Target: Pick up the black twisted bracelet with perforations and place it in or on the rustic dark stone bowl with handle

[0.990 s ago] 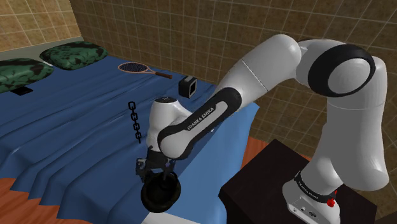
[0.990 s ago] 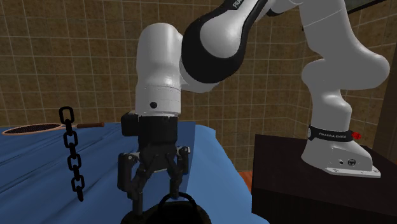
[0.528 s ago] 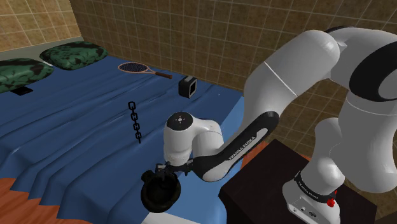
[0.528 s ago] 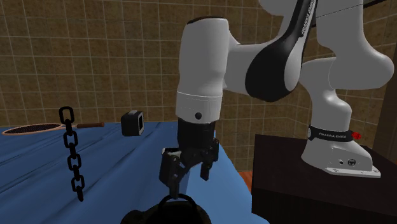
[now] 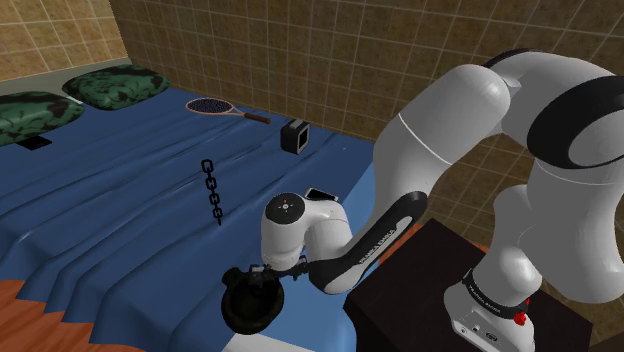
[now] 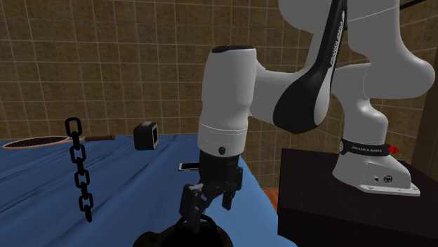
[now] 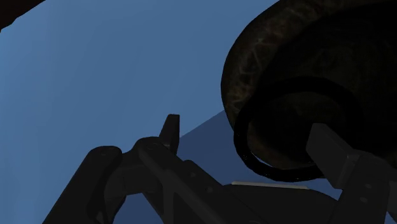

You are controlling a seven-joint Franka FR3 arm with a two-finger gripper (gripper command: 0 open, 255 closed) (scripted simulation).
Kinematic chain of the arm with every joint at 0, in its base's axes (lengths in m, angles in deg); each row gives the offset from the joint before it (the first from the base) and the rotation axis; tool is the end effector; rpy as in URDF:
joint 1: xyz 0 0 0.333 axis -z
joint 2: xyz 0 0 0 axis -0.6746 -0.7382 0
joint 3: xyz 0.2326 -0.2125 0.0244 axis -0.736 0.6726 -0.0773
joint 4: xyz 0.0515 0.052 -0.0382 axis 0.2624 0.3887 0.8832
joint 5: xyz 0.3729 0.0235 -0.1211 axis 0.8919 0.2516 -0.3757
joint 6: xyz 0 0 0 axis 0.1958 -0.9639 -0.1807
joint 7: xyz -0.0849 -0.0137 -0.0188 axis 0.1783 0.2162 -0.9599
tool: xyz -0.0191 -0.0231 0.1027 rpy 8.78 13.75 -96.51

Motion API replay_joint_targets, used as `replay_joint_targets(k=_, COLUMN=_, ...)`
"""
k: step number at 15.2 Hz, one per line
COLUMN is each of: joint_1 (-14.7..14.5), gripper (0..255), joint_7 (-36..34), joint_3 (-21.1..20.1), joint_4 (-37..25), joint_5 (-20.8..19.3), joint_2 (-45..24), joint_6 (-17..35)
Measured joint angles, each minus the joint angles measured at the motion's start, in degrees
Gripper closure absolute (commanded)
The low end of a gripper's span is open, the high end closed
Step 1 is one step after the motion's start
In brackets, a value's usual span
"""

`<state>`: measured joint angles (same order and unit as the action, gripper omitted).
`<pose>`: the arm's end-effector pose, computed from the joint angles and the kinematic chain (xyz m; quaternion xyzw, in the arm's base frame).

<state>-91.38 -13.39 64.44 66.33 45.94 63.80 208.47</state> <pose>0.3669 0.4032 0.1974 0.9738 -0.2158 0.0716 0.0069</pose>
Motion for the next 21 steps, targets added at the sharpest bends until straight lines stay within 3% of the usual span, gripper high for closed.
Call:
replay_joint_targets(k=6, joint_1=-0.01, gripper=0, joint_7=-0.11, joint_3=0.11, joint_4=-0.02, joint_5=-0.15, joint_2=-0.47, joint_6=0.48)
replay_joint_targets(k=7, joint_1=-0.01, gripper=255, joint_7=-0.11, joint_3=0.11, joint_4=-0.02, joint_5=-0.15, joint_2=-0.47, joint_6=0.48)
replay_joint_targets(k=21, joint_1=0.25, gripper=255, joint_7=0.59, joint_3=-0.23, joint_4=0.36, joint_5=0.4, joint_2=1.8, joint_6=-1.37)
